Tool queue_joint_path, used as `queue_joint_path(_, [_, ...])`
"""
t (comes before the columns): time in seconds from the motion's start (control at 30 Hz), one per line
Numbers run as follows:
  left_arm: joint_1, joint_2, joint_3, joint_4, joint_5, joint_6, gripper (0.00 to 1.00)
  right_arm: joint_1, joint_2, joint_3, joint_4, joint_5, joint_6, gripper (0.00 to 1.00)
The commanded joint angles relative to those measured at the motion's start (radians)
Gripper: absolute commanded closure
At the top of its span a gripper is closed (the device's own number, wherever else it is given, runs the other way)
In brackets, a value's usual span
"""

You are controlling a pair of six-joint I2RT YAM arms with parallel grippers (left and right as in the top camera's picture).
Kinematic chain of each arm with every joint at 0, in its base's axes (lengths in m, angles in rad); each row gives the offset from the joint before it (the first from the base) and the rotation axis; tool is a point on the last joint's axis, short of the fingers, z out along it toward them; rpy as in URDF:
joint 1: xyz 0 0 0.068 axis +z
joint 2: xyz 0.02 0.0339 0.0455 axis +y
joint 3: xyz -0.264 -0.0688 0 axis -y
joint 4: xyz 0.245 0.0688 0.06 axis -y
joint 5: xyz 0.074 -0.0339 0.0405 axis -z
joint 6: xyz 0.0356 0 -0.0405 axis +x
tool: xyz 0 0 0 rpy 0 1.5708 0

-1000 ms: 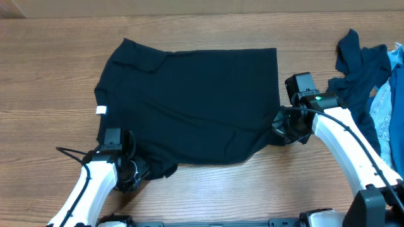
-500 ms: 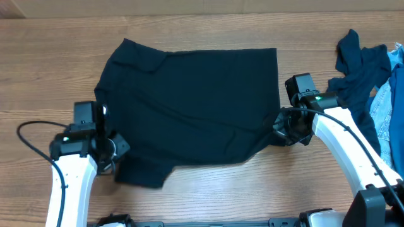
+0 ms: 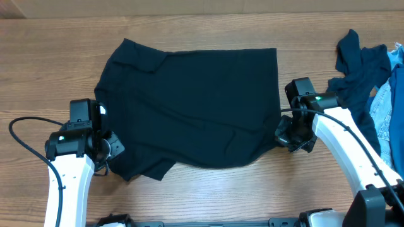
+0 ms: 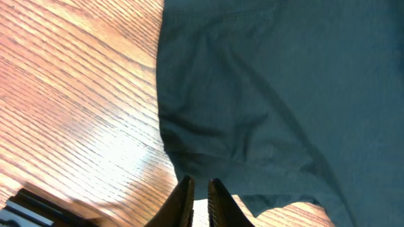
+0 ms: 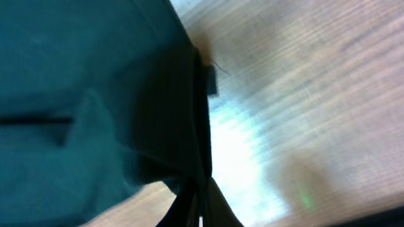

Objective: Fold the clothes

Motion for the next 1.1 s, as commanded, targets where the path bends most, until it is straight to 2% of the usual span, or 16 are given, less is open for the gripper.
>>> queue_joint_path(0.0, [0.009, -0.010, 0.028, -0.003, -0.030, 0.041, 0.79, -0.003, -0.009, 0.019, -0.069, -0.016, 0.043, 0.96])
queue_joint_path(0.03, [0.009, -0.010, 0.025, -0.002, -0.031, 0.041, 0.74, -0.003, -0.009, 0.019, -0.100, -0.055, 0.042, 0.96])
queue_joint_path(0.2, [0.009, 0.019, 0.004, -0.001, -0.040, 0.054, 0.64, -0.003, -0.009, 0.016, -0.237, -0.084, 0.054, 0.96])
queue_joint_path(0.3, [0.009, 0.042, -0.024, 0.005, -0.019, 0.092, 0.60, -0.003, -0.009, 0.017, -0.211, -0.084, 0.054, 0.96])
queue_joint_path(0.37, [0.009, 0.061, -0.069, 0.045, 0.066, 0.175, 0.59, -0.003, -0.009, 0.017, -0.142, -0.084, 0.058, 0.96])
queue_joint_path(0.43, [0.009, 0.077, -0.139, 0.109, 0.191, 0.203, 0.52, -0.003, -0.009, 0.017, -0.116, -0.079, 0.080, 0.96])
queue_joint_path(0.5, [0.009, 0.078, -0.214, 0.158, 0.309, 0.217, 0.50, -0.003, -0.009, 0.017, -0.122, -0.069, 0.083, 0.96])
queue_joint_path(0.6, [0.009, 0.078, -0.301, 0.188, 0.332, 0.220, 0.44, -0.003, -0.009, 0.017, -0.132, -0.068, 0.083, 0.96])
queue_joint_path(0.67, [0.009, 0.078, -0.348, 0.225, 0.380, 0.218, 0.44, -0.003, -0.009, 0.017, -0.133, -0.068, 0.079, 0.82])
queue_joint_path(0.77, [0.009, 0.078, -0.363, 0.293, 0.378, 0.241, 0.43, -0.003, -0.009, 0.017, -0.128, -0.065, 0.079, 0.76])
queue_joint_path(0.8, [0.009, 0.078, -0.363, 0.307, 0.376, 0.243, 0.43, -0.003, -0.009, 0.017, -0.126, -0.065, 0.079, 0.71])
queue_joint_path(0.83, [0.009, 0.079, -0.364, 0.316, 0.374, 0.243, 0.43, -0.003, -0.009, 0.017, -0.126, -0.064, 0.079, 0.60])
queue_joint_path(0.87, [0.009, 0.081, -0.364, 0.315, 0.385, 0.243, 0.44, -0.003, -0.009, 0.017, -0.126, -0.065, 0.075, 0.56])
queue_joint_path(0.93, [0.008, 0.081, -0.364, 0.303, 0.508, 0.259, 0.59, -0.003, -0.009, 0.017, -0.126, -0.065, 0.071, 0.40])
queue_joint_path(0.97, [0.008, 0.081, -0.364, 0.296, 0.542, 0.283, 0.63, -0.003, -0.009, 0.017, -0.122, -0.064, 0.071, 0.35])
queue_joint_path(1.07, [0.008, 0.073, -0.346, 0.244, 0.558, 0.383, 0.70, -0.003, -0.009, 0.017, -0.097, -0.042, 0.071, 0.32])
